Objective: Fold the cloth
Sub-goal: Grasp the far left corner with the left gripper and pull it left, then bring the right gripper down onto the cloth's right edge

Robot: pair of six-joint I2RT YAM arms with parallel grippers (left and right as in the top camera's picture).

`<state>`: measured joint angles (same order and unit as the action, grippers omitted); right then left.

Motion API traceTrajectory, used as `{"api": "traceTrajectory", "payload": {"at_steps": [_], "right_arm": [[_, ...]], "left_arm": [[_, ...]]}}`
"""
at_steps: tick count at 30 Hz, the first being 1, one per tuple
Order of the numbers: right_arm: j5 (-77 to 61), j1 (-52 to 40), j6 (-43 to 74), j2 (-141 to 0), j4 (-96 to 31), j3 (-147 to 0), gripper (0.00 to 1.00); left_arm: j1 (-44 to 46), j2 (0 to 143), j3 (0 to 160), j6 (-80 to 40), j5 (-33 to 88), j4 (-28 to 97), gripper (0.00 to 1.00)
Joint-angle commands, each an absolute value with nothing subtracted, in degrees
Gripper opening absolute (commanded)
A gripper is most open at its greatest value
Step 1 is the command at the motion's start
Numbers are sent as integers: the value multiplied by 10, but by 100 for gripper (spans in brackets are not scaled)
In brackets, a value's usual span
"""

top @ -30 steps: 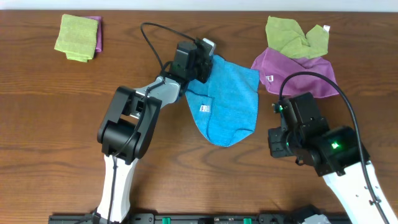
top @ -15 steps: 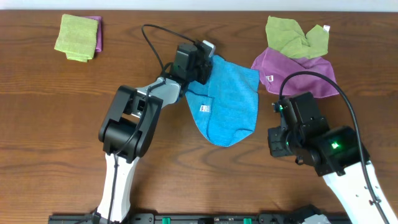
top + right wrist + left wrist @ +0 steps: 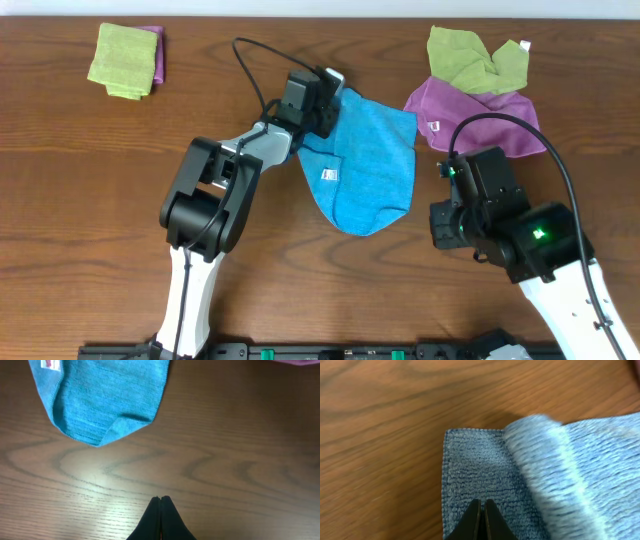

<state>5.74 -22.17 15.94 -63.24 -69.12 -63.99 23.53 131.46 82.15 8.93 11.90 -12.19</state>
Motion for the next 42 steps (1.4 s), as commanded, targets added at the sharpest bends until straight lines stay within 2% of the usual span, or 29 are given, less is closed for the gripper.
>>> {"api": "traceTrajectory", "payload": {"at_steps": [1,7,11,19,25,32,38,42], "right_arm": [[56,-218,167,-627,-687,-637,1],[58,-218,167,-628,-675,-637,2],[58,-218,167,-636,-668,-637,2],[62,-218,167,-662,-654,-637,2],[62,-218,162,-667,-629,-637,1],[50,-218,156,-683,-592,-637,2],[9,-218,136,-743,-525,-637,2],[-32,-218,107,-793,-457,-637,2]], "left_arm": [[228,1329,812,108,10,-75,6],[223,1328,812,113,-171,-4,6],[213,1328,812,119,-219,31,6],[160,1328,812,86,-220,130,6],[116,1328,812,77,-189,133,6],[105,1323,812,66,-179,128,5],[110,1244,812,31,-170,129,6],[110,1160,812,27,-82,188,6]]}}
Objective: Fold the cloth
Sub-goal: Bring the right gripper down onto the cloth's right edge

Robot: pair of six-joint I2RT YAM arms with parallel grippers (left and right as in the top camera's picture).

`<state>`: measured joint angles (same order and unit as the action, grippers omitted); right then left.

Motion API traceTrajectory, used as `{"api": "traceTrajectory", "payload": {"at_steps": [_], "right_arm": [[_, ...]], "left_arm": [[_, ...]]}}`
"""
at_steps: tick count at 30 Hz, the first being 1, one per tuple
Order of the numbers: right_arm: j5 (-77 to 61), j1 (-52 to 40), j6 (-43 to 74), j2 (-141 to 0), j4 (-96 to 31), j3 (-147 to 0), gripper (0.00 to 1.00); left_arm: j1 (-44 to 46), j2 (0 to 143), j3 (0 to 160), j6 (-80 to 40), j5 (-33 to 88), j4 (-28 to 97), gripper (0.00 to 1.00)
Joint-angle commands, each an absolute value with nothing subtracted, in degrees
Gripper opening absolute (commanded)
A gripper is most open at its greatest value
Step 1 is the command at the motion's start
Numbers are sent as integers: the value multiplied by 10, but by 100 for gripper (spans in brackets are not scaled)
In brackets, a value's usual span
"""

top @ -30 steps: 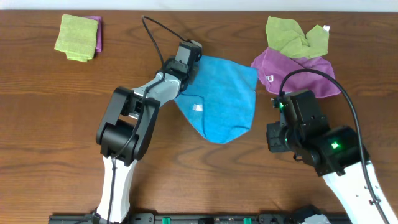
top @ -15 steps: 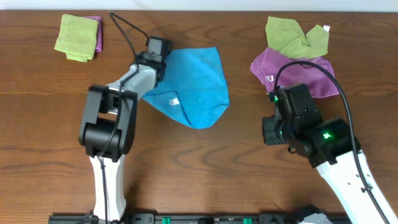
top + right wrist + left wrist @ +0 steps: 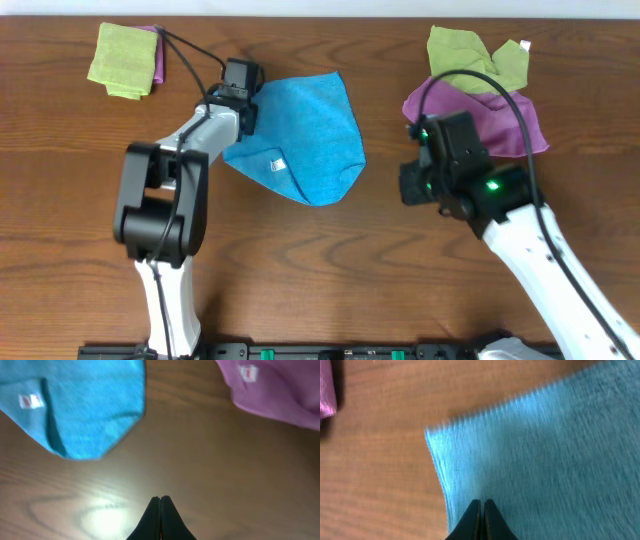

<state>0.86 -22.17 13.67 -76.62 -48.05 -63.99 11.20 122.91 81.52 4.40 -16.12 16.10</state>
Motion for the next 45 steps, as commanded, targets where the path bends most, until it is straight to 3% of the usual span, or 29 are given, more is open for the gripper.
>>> {"api": "traceTrajectory", "payload": {"at_steps": [1,6,12,32,45], "right_arm": [[-38,-218,101,-804,-443,-637,1],[-109,-218,71,-905,-343,-637,1],[-156,-218,67,-980,-280,-637,2],[-184,-237,59,-1088,-162,-637,2],[-182,-240,59,-1103,-216,-637,2]], "left_arm": [[110,1141,812,27,-47,211,6],[110,1054,812,11,92,333,5],[116,1047,803,-25,145,427,6],[196,1048,730,-75,143,337,6],[195,1049,667,-93,128,305,6]]}}
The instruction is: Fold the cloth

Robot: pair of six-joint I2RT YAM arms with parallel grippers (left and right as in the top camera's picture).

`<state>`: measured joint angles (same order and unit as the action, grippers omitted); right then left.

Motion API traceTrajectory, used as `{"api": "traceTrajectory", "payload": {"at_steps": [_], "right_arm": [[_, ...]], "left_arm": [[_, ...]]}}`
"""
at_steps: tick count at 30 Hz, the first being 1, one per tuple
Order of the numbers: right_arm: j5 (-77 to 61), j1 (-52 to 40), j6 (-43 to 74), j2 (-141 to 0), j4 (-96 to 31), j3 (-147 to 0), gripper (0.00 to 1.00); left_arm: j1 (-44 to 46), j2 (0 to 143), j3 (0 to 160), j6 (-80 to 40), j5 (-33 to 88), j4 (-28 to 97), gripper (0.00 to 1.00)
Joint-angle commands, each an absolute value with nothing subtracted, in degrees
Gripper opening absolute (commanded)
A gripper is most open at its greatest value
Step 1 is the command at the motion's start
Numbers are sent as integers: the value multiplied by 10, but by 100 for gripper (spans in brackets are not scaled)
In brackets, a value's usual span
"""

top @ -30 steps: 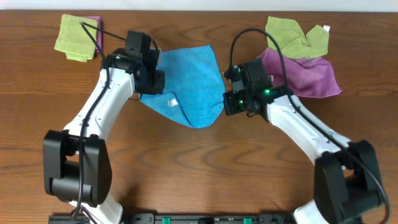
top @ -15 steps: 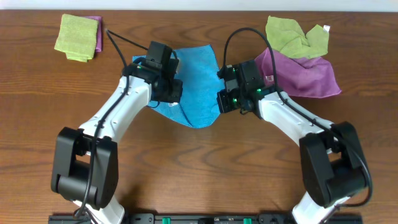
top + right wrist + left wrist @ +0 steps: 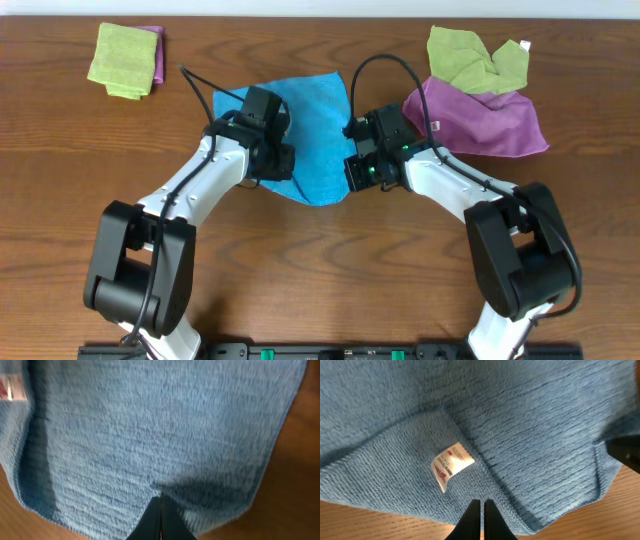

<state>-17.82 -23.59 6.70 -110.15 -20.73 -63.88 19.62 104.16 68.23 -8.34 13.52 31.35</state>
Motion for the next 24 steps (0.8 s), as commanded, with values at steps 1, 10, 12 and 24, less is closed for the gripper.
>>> {"api": "traceTrajectory", "payload": {"at_steps": [1,10,12,24], "right_arm": [[-182,-240,59,-1103,-225,-637,2],[-183,-240,68,-1091,-296,-648,2],[-183,-241,68,-1079,-302,-657,2],[-129,-241,66,-1046,-220,-667,2]], "left_arm": [[195,1049,660,-93,126,298,6],[196,1049,639,-106,117,281,6],[196,1049,639,-108,133,277,6],[196,1049,639,-110,161,276,6]]}}
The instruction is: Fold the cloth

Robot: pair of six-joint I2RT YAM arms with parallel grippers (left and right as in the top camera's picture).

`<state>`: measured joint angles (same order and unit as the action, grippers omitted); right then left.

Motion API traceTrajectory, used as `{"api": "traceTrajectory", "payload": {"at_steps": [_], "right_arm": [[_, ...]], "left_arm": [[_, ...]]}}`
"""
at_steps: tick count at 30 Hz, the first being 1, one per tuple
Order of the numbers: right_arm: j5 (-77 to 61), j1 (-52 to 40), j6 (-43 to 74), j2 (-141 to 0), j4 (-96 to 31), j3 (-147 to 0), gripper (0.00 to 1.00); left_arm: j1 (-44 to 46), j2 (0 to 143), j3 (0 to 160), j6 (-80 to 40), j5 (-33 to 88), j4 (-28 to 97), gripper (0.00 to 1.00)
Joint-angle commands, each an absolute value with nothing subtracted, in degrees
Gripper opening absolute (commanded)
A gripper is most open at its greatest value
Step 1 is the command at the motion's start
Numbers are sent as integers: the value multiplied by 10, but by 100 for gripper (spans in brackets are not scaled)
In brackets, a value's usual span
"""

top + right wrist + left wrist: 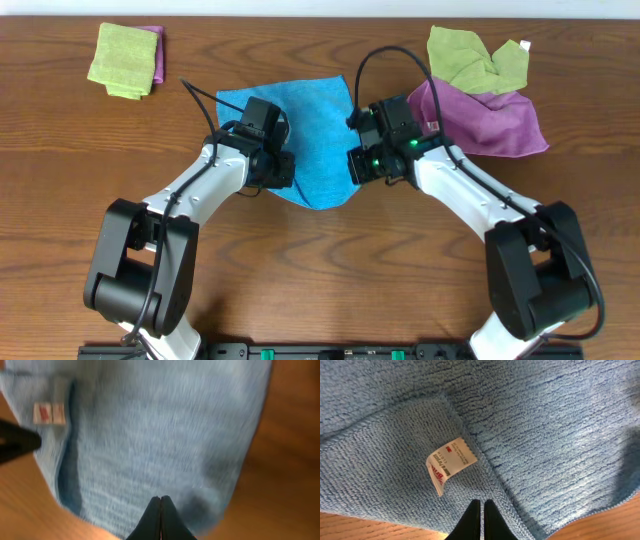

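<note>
A blue cloth [315,125] lies spread on the wooden table, with its near left corner folded over and a white label [451,462] showing on that flap. My left gripper [278,172] is shut, its tips over the flap's near edge [481,510]. At the cloth's near right edge my right gripper [360,165] is also shut, hovering over the blue fabric [160,502]. The right wrist view is blurred; in it the label [48,413] shows at the left.
A folded green and purple stack [125,60] sits at the far left. A crumpled green cloth [475,55] and a purple cloth [485,125] lie at the far right, close behind my right arm. Cables arch over both wrists.
My right gripper has drawn back from the cloth, so its view takes in more of the fabric. The left gripper has shifted only slightly over the flap. The cloth lies as before.
The cloth first lay right of centre with my left gripper at its far left corner and the right gripper off by the front right. Then the cloth was further left, the left gripper at that corner. Later both shut grippers flanked its near end, as now.
</note>
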<state>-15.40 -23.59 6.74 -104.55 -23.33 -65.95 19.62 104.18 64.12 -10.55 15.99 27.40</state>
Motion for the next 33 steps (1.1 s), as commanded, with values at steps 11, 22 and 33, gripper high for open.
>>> {"api": "traceTrajectory", "payload": {"at_steps": [11,22,33], "right_arm": [[-128,-240,65,-1089,-172,-667,2],[-128,-240,65,-1106,-244,-667,2],[-128,-240,65,-1106,-337,-667,2]], "left_arm": [[196,1049,639,-110,159,270,6],[195,1049,639,-110,159,269,6],[195,1049,639,-110,159,261,6]]}}
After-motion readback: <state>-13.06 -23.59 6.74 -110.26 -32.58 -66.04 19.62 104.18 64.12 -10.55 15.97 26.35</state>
